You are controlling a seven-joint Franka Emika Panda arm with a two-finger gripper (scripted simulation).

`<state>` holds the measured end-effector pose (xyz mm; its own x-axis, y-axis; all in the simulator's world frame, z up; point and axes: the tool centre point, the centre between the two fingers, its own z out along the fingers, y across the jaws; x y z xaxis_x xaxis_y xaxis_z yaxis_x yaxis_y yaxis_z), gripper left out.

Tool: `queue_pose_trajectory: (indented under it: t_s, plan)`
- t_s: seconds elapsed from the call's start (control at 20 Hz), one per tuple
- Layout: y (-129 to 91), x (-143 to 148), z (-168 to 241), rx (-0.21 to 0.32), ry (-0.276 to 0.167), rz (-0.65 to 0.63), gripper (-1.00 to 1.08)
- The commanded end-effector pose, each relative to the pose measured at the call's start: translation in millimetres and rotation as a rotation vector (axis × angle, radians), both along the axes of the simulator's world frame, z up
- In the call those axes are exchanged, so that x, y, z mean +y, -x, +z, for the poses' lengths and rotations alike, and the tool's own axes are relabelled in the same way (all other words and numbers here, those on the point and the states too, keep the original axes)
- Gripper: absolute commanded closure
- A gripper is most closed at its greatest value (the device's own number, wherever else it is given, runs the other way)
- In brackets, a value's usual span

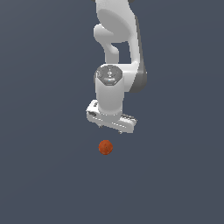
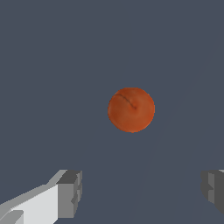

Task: Pick up the object and move it to a goal position.

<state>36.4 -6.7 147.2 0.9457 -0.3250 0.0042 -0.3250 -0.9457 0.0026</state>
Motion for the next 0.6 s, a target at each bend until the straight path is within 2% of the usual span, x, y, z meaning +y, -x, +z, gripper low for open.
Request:
queue_pose_trajectory:
  t_s: [0.0, 0.55]
  plan:
    - [-6, -3, -6, 0.001, -0.002, -0.078, -0.92]
    - [-30, -17, -32, 0.003, -0.006, -0.407, -0.92]
